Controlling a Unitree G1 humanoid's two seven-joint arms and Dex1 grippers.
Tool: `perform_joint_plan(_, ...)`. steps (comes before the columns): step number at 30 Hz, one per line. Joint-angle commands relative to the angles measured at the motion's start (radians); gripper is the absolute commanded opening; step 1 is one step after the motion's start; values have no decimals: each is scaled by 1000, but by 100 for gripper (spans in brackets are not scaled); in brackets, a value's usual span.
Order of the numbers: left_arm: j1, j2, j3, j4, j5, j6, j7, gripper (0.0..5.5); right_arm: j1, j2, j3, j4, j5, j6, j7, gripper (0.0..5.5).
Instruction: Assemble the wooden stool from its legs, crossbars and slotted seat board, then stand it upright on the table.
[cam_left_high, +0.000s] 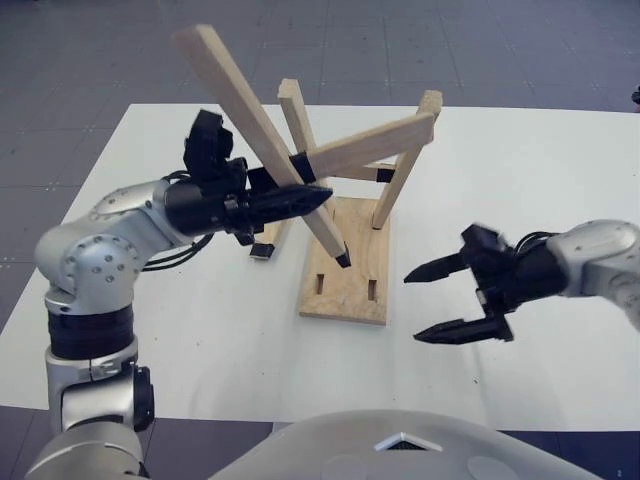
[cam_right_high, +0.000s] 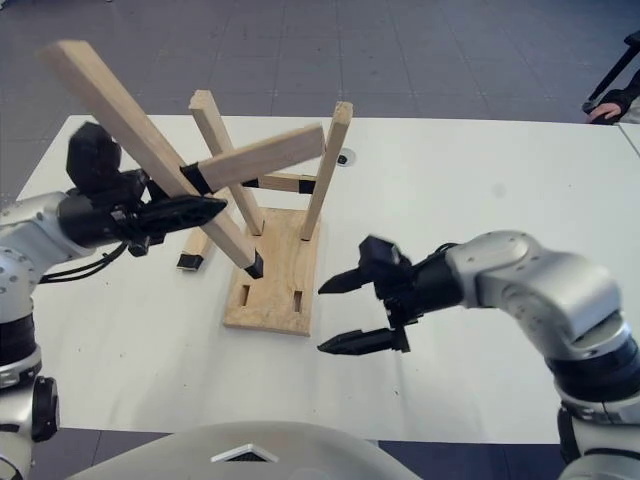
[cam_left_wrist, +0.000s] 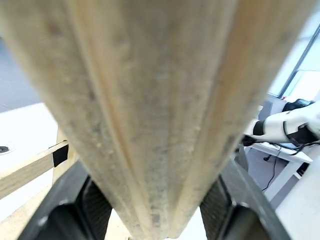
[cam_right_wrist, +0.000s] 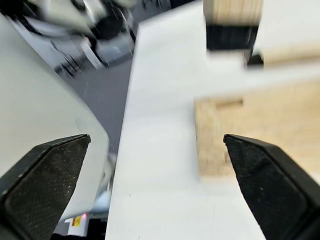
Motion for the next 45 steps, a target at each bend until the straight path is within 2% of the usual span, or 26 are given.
perform_joint_plan(1,66,-24,-58,18,113,-132,-104,205,17,8,96,72,-160,-112,-5,492)
perform_joint_plan(6,57,-48,-75,101,218,-274,-182,205,-29,98,175,140,-271,-166,-34,492)
perform_joint_plan(18,5,-49,-72,175,267,-311,-238,205,-107,254,269,210,-371,-200,-27,492)
perform_joint_plan(31,-24,-74,-44,150,241,-292,-193,205,-104,216,374,284,-542,-275,-12,492)
perform_joint_plan(39,19,-67,-36,121,253,-302,-185,205,-171,49,354,245,-649,-369,124,492)
perform_joint_plan(45,147,-194,-109,17,354,-407,-41,205,-170,64,327,230,-650,-360,149,492)
